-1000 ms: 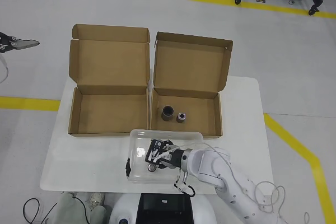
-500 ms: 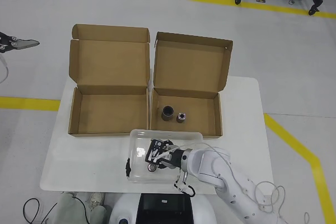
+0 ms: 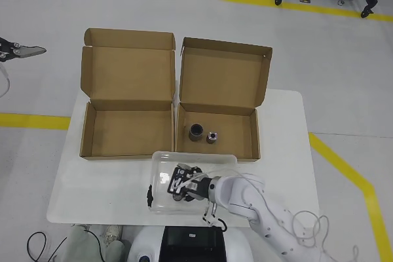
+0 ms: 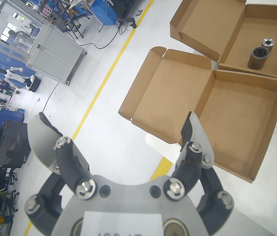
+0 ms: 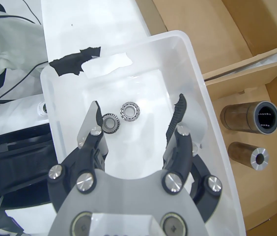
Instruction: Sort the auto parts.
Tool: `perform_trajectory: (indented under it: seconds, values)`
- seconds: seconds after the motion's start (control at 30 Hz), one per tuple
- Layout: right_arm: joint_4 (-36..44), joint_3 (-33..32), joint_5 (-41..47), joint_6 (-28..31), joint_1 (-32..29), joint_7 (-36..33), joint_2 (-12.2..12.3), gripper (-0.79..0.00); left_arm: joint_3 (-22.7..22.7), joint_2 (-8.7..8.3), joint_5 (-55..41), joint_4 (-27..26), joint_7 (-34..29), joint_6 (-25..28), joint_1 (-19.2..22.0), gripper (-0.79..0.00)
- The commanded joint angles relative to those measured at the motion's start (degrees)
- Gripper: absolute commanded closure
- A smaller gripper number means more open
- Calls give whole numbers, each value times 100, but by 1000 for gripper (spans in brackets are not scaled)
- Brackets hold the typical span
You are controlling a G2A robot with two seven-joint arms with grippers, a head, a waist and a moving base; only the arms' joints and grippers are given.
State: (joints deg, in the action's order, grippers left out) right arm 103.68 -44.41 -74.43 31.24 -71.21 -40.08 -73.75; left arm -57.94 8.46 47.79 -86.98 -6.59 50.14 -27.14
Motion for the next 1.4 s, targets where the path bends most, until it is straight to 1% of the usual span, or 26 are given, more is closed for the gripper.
perform_trajectory:
  seconds: [0.0,0.1,0.33,0.6,0.77,0.83,0.9,1.13,1.37]
  values:
    - [-83,148,-15,23,84,-81,-30,-523,0,0,0,0,0,0,0,-785]
    - [-270,367,-4,37,236,-163,-89,-523,0,0,0,0,0,0,0,-785]
    - [-718,711,89,-44,539,-117,-225,-489,0,0,0,0,0,0,0,-785]
    - [-975,1090,10,-364,775,-511,-383,-496,0,0,0,0,0,0,0,-785]
    - [-1067,1177,-94,-753,793,-565,-450,-480,0,0,0,0,0,0,0,-785]
    - [-1087,1185,-142,-891,776,-595,-464,-440,0,0,0,0,0,0,0,-785]
    - [-1093,1196,-170,-978,774,-690,-478,-431,0,0,0,0,0,0,0,-785]
    - [-1149,1285,-244,-1193,835,-1017,-554,-431,0,0,0,0,0,0,0,-785]
    - [-1296,1336,-282,-1234,882,-933,-619,-413,0,0,0,0,0,0,0,-785]
